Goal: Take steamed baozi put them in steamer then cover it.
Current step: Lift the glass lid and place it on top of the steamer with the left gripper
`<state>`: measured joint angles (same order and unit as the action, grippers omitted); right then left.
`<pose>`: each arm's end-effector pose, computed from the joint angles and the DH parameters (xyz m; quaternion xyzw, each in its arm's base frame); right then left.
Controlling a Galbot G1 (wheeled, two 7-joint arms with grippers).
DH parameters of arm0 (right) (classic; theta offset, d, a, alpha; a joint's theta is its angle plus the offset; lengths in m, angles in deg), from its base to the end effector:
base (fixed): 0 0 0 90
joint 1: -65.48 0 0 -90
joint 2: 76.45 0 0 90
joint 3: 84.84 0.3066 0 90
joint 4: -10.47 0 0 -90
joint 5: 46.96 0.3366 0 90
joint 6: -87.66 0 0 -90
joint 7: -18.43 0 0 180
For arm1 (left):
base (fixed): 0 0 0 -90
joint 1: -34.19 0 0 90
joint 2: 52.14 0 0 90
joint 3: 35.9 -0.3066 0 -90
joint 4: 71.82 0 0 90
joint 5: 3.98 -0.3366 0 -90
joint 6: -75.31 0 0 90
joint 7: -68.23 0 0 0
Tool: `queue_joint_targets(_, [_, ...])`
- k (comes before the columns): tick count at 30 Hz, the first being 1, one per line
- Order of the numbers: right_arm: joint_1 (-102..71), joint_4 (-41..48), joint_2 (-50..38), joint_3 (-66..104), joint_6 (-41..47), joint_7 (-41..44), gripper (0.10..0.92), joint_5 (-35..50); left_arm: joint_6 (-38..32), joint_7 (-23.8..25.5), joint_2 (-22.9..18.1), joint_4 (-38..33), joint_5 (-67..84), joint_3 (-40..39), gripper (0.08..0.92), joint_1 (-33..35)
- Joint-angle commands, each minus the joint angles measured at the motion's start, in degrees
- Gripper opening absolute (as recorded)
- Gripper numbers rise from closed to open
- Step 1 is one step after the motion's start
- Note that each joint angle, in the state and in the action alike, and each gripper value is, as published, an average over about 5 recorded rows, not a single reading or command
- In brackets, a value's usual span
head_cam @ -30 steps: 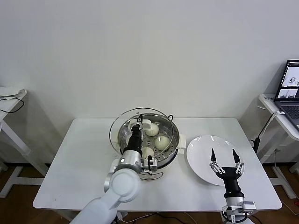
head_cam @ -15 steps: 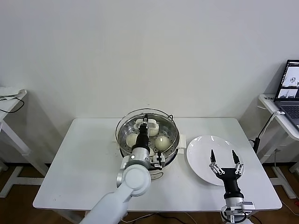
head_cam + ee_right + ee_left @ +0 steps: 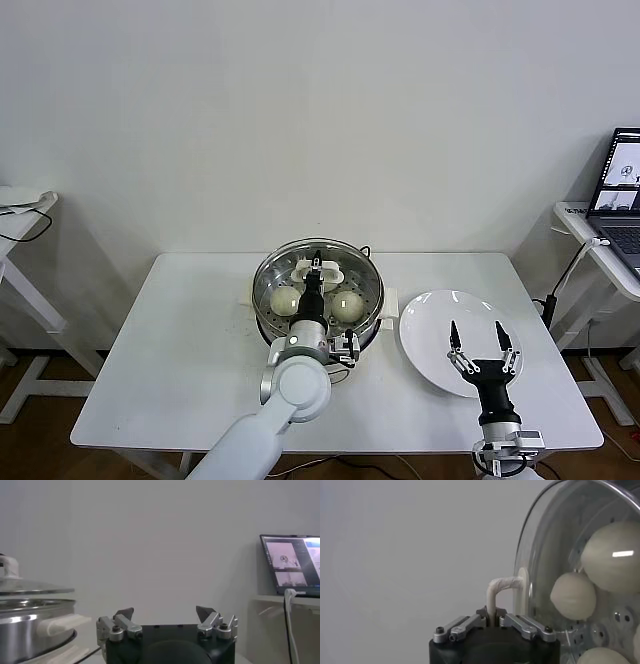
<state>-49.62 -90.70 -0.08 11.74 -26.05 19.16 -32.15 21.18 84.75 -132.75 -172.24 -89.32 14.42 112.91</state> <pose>0.2013 -0.0937 -0.3435 0.0243 0.9950 -0.0094 0.0961 0.3040 -0.1685 -0.2217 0.0302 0.7037 0.7093 0.0274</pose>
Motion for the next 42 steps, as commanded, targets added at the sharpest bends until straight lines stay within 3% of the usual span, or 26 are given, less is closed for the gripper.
queue_joint_targets(1, [0.2, 0.3, 0.1, -0.3, 0.0, 0.1, 0.823, -0.3, -0.5, -0.5, -0.9, 1.0, -1.3, 0.3, 0.190, 0.2])
queue_joint_targets(42, [0.9, 0.5, -0.3, -1.1, 0.3, 0.3, 0.823, -1.1, -0.9, -1.6, -2.2, 2.1, 0.1, 1.3, 0.190, 1.5])
